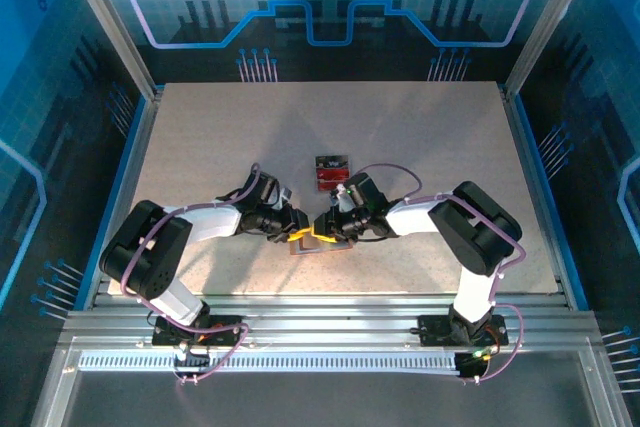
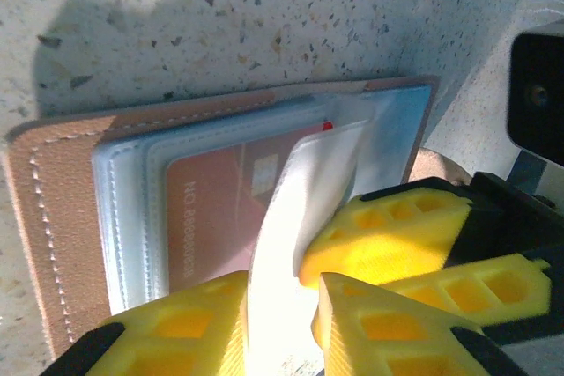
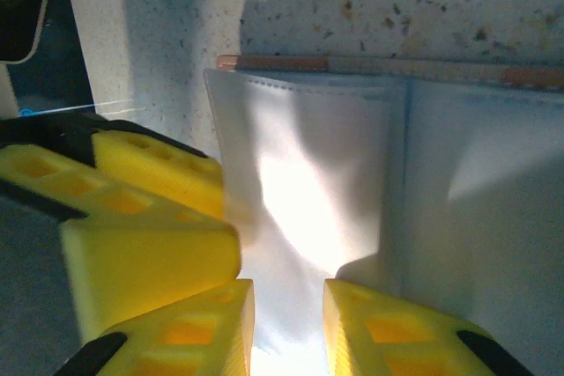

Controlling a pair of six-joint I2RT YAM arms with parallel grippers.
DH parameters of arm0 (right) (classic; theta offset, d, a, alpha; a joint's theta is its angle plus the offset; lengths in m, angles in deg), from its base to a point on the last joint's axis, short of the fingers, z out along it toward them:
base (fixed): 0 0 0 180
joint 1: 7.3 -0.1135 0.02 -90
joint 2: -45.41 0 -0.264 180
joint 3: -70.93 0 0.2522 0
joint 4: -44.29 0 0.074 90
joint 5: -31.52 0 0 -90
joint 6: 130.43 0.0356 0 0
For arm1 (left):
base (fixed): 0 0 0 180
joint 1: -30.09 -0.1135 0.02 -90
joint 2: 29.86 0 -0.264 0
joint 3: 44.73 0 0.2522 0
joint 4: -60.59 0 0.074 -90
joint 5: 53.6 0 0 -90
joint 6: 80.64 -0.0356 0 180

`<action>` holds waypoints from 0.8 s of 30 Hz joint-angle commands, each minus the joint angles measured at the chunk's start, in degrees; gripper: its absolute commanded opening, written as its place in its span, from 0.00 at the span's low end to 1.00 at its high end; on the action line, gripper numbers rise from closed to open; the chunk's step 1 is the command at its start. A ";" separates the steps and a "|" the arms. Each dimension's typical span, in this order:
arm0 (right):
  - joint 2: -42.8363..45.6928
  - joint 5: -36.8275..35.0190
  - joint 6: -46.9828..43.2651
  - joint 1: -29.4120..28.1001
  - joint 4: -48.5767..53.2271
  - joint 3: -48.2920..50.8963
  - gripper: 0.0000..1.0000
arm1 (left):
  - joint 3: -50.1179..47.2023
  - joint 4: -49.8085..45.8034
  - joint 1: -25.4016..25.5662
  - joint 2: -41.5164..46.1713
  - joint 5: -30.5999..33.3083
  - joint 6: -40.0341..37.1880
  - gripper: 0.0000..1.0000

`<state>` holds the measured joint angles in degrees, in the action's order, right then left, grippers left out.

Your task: Take the credit cards out of the card holder

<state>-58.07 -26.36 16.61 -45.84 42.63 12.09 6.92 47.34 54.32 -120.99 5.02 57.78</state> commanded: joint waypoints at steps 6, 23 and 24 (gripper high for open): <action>8.77 -3.91 -5.71 1.06 15.65 -3.50 0.29 | 2.63 -1.39 0.63 1.32 -1.13 -0.10 0.26; 16.52 -27.14 -21.82 2.51 47.59 -13.36 0.38 | 12.76 -4.32 6.29 -4.26 -0.39 -1.24 0.34; 16.24 -27.86 -22.18 2.51 48.27 -13.65 0.39 | 13.10 -4.25 6.63 -4.64 -0.28 -1.00 0.35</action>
<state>-42.03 -48.81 -1.95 -44.07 84.18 0.42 17.93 44.13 59.89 -124.36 5.07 57.06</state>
